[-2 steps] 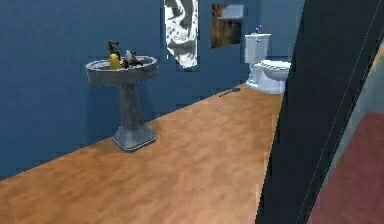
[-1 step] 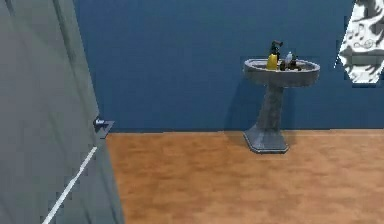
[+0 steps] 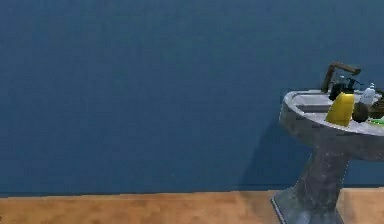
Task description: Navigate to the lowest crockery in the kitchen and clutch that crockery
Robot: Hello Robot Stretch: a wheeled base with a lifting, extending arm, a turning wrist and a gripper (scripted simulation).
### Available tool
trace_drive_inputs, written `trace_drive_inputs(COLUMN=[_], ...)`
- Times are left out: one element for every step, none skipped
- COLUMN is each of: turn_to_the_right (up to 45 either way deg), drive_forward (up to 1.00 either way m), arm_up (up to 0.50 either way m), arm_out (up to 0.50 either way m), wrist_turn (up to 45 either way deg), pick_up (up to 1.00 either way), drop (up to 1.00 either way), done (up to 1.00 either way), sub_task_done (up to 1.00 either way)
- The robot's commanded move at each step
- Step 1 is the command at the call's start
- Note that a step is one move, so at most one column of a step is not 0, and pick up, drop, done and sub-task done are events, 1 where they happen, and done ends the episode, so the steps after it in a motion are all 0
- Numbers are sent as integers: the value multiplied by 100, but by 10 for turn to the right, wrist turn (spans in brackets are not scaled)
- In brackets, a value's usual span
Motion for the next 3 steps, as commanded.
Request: trace_drive_inputs(turn_to_the_right=[-210, 0, 0], drive_forward=[0, 5, 80], arm_up=[0, 0, 0], arm_out=[0, 0, 0], wrist_turn=[0, 0, 0], pick_up=[0, 0, 0], drop=[0, 0, 0], done=[0, 0, 0], sub_task_done=[0, 0, 0])
